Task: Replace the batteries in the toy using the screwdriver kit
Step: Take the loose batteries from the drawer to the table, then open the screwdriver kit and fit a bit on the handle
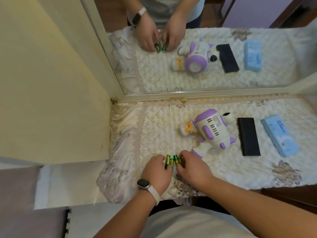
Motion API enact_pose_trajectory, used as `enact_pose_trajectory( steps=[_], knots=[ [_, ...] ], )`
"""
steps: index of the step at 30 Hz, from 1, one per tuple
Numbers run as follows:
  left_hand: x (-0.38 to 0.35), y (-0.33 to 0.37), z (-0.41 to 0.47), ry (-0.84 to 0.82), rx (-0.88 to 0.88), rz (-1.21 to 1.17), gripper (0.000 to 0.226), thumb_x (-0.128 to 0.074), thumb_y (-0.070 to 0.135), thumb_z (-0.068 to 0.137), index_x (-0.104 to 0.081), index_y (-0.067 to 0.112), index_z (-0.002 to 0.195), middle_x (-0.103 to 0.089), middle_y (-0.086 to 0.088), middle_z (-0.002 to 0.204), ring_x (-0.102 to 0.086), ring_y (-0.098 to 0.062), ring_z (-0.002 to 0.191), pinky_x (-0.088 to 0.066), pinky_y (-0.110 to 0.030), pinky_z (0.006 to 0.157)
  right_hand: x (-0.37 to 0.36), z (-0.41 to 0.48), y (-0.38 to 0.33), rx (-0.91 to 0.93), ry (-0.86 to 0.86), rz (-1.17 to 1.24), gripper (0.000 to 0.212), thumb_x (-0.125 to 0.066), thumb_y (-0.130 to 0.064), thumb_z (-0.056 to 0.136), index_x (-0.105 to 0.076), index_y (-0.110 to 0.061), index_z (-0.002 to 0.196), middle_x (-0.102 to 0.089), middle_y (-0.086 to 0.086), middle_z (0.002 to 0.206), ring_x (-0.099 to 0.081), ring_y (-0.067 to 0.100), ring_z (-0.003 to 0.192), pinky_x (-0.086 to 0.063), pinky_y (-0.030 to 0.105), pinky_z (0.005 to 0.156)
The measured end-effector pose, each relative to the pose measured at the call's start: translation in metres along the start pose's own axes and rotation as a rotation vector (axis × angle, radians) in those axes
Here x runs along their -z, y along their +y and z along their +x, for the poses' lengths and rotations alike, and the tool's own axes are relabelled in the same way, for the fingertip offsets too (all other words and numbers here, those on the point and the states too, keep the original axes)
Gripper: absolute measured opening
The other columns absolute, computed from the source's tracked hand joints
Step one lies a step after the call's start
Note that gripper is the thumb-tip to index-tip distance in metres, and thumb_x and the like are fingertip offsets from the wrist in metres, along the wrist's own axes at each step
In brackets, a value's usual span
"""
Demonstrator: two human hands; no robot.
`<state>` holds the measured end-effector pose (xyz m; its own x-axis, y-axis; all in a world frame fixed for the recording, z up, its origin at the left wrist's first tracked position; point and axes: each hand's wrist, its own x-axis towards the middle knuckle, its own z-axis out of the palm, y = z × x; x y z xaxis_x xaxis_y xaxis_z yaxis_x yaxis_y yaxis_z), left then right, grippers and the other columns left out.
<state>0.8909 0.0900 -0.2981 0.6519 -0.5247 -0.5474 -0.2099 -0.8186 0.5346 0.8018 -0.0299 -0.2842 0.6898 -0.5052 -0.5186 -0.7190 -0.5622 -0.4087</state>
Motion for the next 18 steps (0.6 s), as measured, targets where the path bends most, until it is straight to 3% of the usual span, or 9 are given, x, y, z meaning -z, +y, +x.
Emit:
enact_pose_trajectory(
  steps=[4,9,12,18],
  knots=[
    [0.006,0.009,-0.007,0.057,-0.217,0.224,0.027,-0.047,0.039,0.096,-0.06,0.023,0.114,-0.06,0.003,0.107,-0.057,-0.018,0.098,-0.051,-0.037,0.079,0.012,-0.01,0.011,0.073,0.025,-0.107,0.025,-0.046,-0.038,0.092,-0.051,-0.021,0.109,-0.058,-0.002,0.101,-0.06,0.022,0.085,-0.049,0.034,0.067],
    [-0.001,0.037,-0.015,0.098,-0.482,0.376,0.031,-0.049,0.036,0.093,-0.064,0.02,0.115,-0.063,0.002,0.108,-0.06,-0.021,0.098,-0.05,-0.035,0.079,0.038,-0.027,0.041,0.226,0.152,-0.22,0.036,-0.042,-0.041,0.091,-0.056,-0.022,0.117,-0.064,-0.002,0.099,-0.063,0.022,0.084,-0.05,0.033,0.061],
    [-0.008,0.064,-0.023,0.171,-0.595,0.417,0.035,-0.054,0.038,0.082,-0.063,0.023,0.112,-0.068,0.0,0.109,-0.064,-0.021,0.097,-0.055,-0.036,0.076,0.062,-0.041,0.066,0.347,0.299,-0.217,0.031,-0.047,-0.043,0.083,-0.063,-0.022,0.101,-0.062,-0.004,0.079,-0.062,0.021,0.064,-0.043,0.03,0.046],
    [-0.044,0.133,-0.04,0.233,-0.741,0.442,0.038,-0.061,0.034,0.083,-0.067,0.014,0.115,-0.066,-0.009,0.12,-0.065,-0.028,0.103,-0.055,-0.039,0.076,0.116,-0.057,0.136,0.387,0.4,-0.171,0.029,-0.052,-0.041,0.083,-0.067,-0.017,0.09,-0.062,-0.001,0.079,-0.059,0.023,0.07,-0.048,0.035,0.054]
  ],
)
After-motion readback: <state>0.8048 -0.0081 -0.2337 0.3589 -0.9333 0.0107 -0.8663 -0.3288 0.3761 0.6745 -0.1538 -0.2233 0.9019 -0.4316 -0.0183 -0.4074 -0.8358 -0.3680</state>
